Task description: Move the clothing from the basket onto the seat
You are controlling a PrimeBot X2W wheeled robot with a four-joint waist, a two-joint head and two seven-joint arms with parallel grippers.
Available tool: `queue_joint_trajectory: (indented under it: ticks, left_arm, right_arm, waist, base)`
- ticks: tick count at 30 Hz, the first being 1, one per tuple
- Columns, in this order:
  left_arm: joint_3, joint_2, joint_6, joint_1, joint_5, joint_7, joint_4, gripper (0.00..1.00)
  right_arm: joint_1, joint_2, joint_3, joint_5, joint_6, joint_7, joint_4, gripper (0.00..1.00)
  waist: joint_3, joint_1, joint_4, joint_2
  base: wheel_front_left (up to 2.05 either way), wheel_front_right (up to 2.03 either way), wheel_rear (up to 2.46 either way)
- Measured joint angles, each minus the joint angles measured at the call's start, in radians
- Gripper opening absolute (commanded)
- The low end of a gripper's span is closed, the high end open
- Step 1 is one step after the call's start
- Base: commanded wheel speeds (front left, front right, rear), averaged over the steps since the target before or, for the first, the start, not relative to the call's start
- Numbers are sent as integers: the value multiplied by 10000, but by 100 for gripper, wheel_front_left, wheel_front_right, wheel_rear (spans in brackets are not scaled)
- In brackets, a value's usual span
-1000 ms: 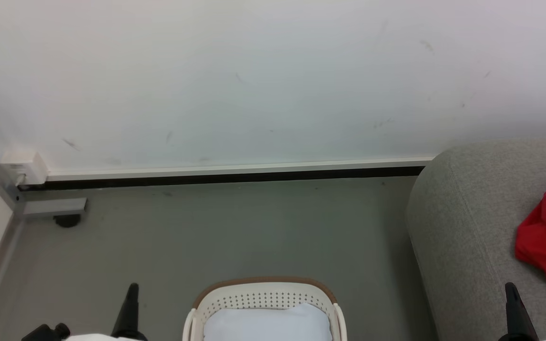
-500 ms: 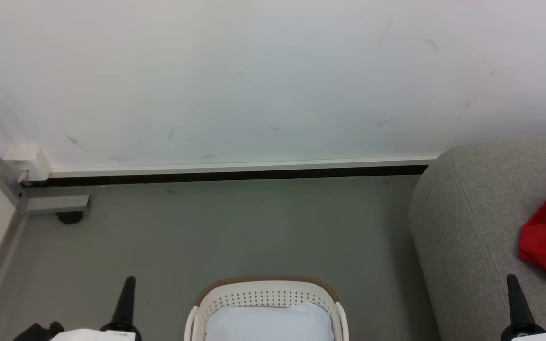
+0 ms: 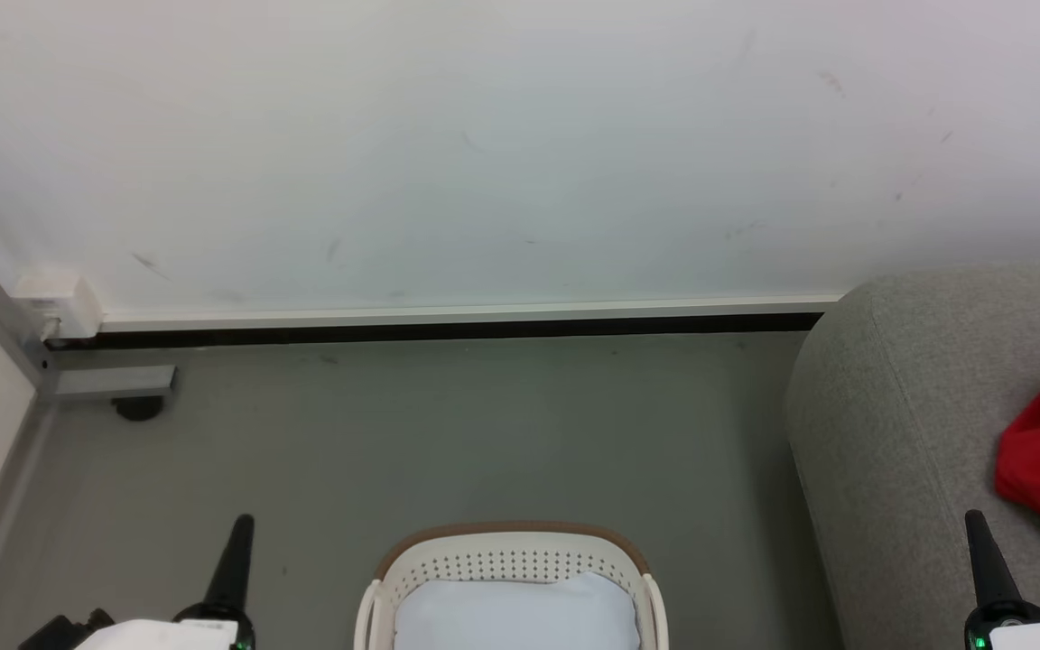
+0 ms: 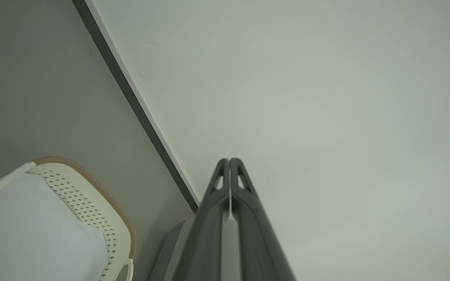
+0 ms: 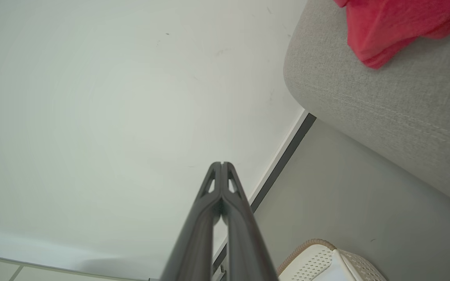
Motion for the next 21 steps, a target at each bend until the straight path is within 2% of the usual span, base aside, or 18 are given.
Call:
queue_joint_trajectory:
  ticks: [21]
  left_arm:
    - [265, -10, -215, -227, -1701, 441, 40, 0]
  right_arm:
    - [-255, -10, -86, 1732, 0, 447, -23, 0]
  waist:
    - [85, 0, 121, 0]
  base:
    - [0, 0, 0]
